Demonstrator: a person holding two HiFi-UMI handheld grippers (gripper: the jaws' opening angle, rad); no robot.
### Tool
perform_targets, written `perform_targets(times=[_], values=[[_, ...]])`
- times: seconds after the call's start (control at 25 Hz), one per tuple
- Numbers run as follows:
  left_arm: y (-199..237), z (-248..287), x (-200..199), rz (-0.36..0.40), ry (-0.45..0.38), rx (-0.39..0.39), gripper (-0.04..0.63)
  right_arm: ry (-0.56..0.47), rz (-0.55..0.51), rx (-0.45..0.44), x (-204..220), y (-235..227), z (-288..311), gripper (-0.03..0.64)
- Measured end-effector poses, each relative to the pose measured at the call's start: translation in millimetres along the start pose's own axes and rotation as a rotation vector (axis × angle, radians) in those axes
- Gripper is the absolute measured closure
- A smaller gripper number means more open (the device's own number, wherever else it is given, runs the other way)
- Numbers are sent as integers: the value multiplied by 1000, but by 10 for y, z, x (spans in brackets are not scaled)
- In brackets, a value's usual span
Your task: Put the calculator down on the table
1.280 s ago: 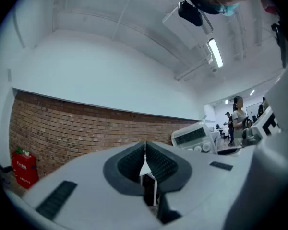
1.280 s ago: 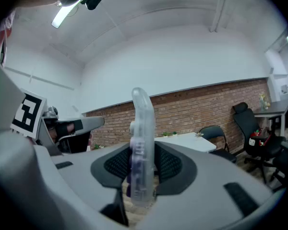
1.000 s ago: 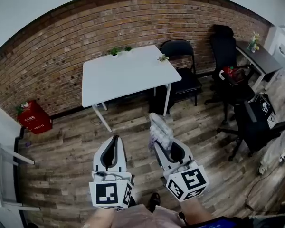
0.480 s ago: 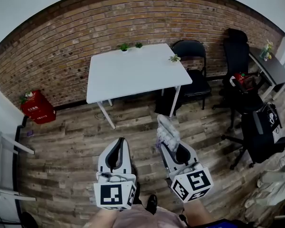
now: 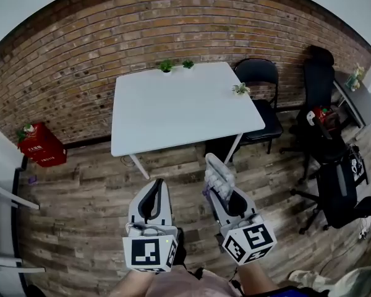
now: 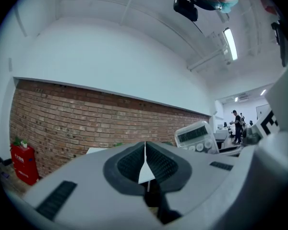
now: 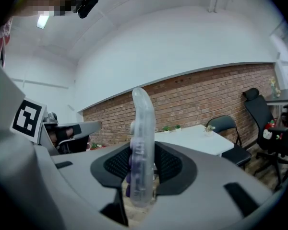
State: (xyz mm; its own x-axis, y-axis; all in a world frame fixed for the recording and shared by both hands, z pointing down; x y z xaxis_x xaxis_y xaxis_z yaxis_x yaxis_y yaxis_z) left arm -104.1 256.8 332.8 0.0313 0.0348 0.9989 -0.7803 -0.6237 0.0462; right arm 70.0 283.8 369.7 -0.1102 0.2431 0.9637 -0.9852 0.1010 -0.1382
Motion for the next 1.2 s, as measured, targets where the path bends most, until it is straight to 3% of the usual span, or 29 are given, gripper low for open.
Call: perform_targets(times=[0.44, 0.88, 1.2], values=[[1010, 915, -293, 36, -43, 37, 577, -51, -2, 31, -544, 130, 1225, 480], [1294, 1503, -18, 10, 22, 61, 577, -16, 14, 50, -554, -108, 1871, 480], [1495, 2295, 165, 7, 61, 38, 577, 49, 34, 32, -522, -586, 2619, 480]])
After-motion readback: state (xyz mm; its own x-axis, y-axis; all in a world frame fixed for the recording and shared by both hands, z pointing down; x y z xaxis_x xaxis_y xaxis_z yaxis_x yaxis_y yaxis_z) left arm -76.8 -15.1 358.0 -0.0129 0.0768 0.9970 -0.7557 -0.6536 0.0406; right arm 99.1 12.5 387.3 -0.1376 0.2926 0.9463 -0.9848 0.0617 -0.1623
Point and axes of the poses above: the fingertips, and each gripper's own axes: z forward along the fingers, y to its left, x out of its underside, the point moved 5 cm from there along -z, backward along the fingers, and after that the axes turned 14 degrees about x, right-handed, at the moved point
